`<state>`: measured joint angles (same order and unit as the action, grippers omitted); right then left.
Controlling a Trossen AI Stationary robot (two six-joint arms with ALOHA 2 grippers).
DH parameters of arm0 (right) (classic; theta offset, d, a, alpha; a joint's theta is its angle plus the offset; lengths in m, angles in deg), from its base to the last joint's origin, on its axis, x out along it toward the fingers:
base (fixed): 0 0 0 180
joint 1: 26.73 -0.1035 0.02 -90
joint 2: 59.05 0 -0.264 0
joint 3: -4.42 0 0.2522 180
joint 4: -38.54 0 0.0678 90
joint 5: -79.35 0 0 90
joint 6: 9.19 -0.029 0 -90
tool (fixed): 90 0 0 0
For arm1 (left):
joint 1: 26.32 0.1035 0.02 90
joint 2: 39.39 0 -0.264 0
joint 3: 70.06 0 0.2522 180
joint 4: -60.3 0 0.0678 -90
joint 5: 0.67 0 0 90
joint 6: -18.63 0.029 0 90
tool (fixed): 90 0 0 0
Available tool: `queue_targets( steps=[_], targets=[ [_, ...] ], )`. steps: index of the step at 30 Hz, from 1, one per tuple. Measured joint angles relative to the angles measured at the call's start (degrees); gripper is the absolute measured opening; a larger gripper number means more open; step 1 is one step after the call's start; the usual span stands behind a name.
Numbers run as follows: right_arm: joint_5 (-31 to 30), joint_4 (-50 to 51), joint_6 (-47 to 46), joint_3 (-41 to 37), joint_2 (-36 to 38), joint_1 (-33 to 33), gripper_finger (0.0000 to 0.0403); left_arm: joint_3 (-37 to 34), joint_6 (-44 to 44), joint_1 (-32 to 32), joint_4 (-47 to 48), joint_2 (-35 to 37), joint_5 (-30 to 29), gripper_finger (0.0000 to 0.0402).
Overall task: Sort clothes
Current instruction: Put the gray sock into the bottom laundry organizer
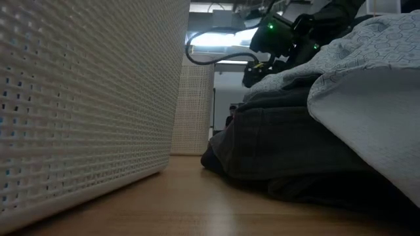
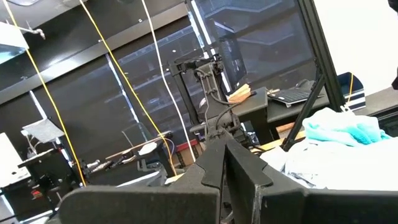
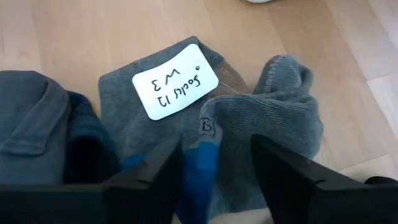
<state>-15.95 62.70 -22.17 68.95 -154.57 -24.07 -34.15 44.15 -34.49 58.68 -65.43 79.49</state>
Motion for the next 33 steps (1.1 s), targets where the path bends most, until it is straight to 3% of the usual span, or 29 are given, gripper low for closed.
queue_targets(
  steps=[8,10,15,20,25,33],
  targets=[
    [-2.73,0.62,2.71,0.34,0.85,-0.02,0.003,0.01,-0.03,0.02,0.0,0.01,0.0,0.0005],
    [-2.91,2.91,3.33,1.38,1.58,-0.07,0.001,0.01,-0.03,0.0,0.0,0.0,0.0,0.0005],
    [-5.83,11.56,4.11,7.34,5.08,-0.09,0.0027,0.0,-0.04,0.0,0.01,0.0,0.0,0.0005],
    [-11.92,19.3,7.93,14.44,7.8,-1.56,0.0007,0.0,-0.04,0.01,0.18,0.0,0.0,0.0005],
    [-16.5,24.92,10.29,21.79,8.28,-2.49,0.0015,0.01,-0.04,0.02,0.22,0.02,0.0,0.0005],
    [-24.96,27.7,14.18,29.58,8.35,-2.29,0.0005,0.01,-0.04,0.02,0.22,0.02,0.0,0.0005]
  ],
)
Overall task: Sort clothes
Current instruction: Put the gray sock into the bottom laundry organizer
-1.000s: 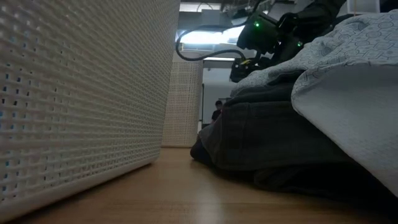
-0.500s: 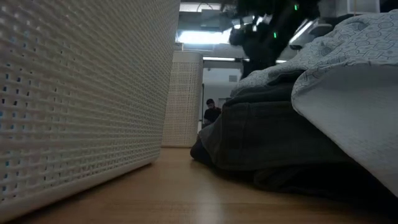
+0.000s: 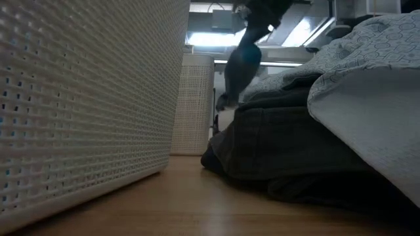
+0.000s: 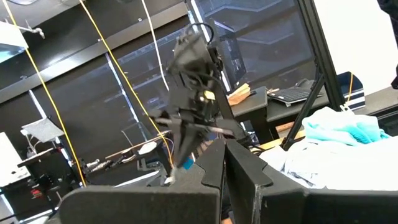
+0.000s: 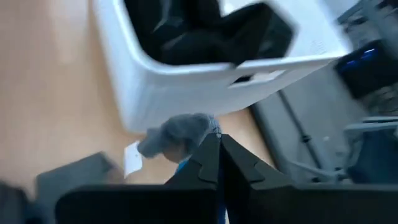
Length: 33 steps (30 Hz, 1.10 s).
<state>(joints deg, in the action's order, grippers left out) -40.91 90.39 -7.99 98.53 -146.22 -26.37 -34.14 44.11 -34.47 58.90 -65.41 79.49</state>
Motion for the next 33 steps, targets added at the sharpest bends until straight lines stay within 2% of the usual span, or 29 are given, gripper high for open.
queue_targets(
  steps=[9,14,20,27,33],
  targets=[
    [-6.25,0.53,6.5,9.31,0.0,0.0,0.0012,0.0,-0.11,-0.02,-0.02,-0.01,0.0,0.0005],
    [-4.17,0.94,8.32,13.34,0.0,-1.4,0.0013,-0.01,-0.22,0.0,0.0,0.0,0.0,0.0005],
    [2.57,-4.89,12.33,16.94,0.02,-7.34,0.0014,0.01,-0.22,-0.02,0.06,-0.02,0.0,0.0005],
    [17.57,-15.23,14.28,17.06,-0.42,-12.26,0.0014,0.01,-0.22,-0.02,0.04,-0.02,0.0,0.0005],
    [26.05,-19.93,14.3,17.04,-4.05,-14.45,0.0014,-0.01,-0.22,-0.02,0.04,-0.01,0.0,0.0005]
  ],
)
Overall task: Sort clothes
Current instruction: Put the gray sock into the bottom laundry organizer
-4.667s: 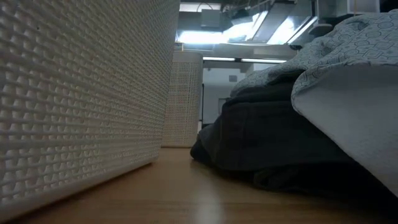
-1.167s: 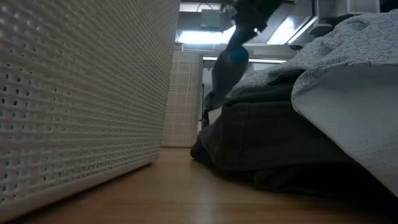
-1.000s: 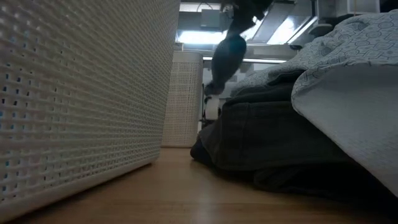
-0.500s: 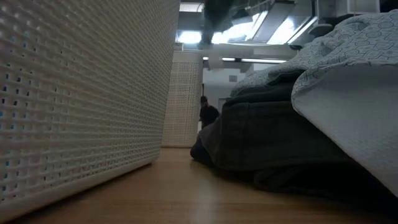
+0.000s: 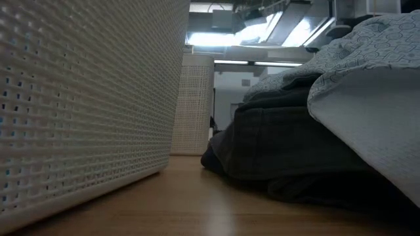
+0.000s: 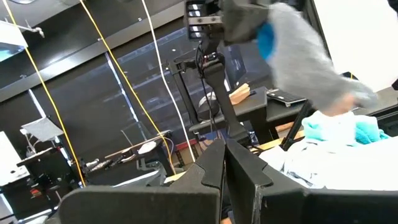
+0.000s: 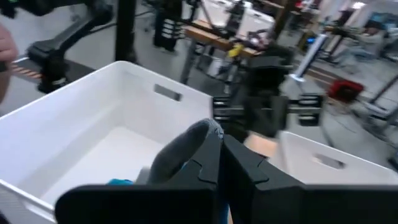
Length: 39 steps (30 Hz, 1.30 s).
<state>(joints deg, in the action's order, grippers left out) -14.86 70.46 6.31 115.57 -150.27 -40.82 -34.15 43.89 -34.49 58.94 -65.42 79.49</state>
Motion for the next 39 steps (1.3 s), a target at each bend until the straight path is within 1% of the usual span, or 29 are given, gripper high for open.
queue_targets(
  steps=[2,5,15,22,26,30,32,34,39],
  targets=[
    [2.17,-0.99,-0.02,0.0,-1.97,-0.02,0.0014,0.02,0.0,0.0,0.0,0.0,0.0,0.0005],
    [3.76,-1.51,-0.02,-0.05,-5.45,-0.18,0.0014,0.02,0.0,0.0,-0.02,-0.01,0.0,0.0005],
    [3.82,-2.86,-0.04,-0.09,-15.2,-0.2,0.0014,0.02,0.02,0.01,0.05,-0.01,0.0,0.0005],
    [3.83,-3.55,-0.15,-0.07,-18.72,-0.2,0.0014,0.0,0.02,0.02,0.17,0.01,0.0,0.0005],
    [3.83,-3.43,-0.26,-0.07,-19.41,-0.2,0.0015,0.01,0.02,0.01,0.36,-0.01,0.0,0.0005],
    [4.46,-3.75,-4.88,-0.07,-19.41,-0.18,0.0016,0.02,0.02,0.02,0.46,0.01,0.0,0.0005],
    [4.88,-3.37,-6.03,-0.07,-19.34,-0.16,0.0026,0.02,0.02,0.02,0.48,0.01,0.0,0.0005],
    [4.89,-2.65,-6.23,-0.07,-19.01,-0.22,0.0047,0.02,0.02,0.02,0.51,0.0,0.0,0.0005],
    [4.97,0.63,-6.25,-0.02,-18.44,-1.01,0.0128,0.0,0.02,0.02,0.66,0.01,0.0,0.0005]
  ],
)
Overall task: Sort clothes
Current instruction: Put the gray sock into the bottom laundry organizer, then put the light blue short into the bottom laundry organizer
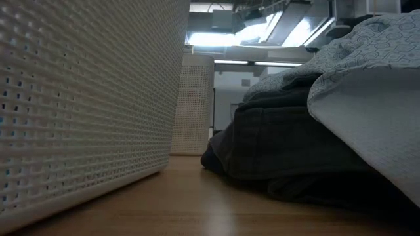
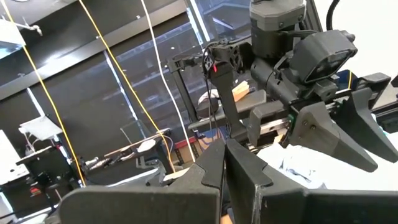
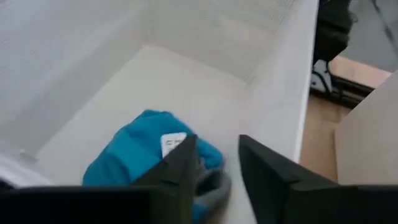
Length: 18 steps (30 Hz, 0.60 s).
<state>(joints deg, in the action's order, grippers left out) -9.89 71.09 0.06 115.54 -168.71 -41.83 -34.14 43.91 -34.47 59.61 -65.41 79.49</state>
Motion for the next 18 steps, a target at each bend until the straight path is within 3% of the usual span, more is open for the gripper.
queue_targets(
  steps=[4,8,13,18],
  targets=[
    [-0.11,6.28,0.04,0.43,2.24,-0.42,0.0189,0.01,0.0,0.0,0.2,-0.01,0.0,0.0005],
    [-3.72,20.46,-4.68,5.22,5.83,-0.82,0.0227,0.02,0.0,0.0,0.36,-0.01,0.0,0.0005],
    [-6.72,35.91,-12.7,7.42,9.86,-1.46,0.0245,0.02,-0.02,-0.02,0.34,-0.02,0.0,0.0005],
    [-11.94,41.48,-18.34,2.83,13.63,-1.53,0.0242,0.02,-0.83,-0.01,0.35,-0.02,0.0,0.0005]
  ],
)
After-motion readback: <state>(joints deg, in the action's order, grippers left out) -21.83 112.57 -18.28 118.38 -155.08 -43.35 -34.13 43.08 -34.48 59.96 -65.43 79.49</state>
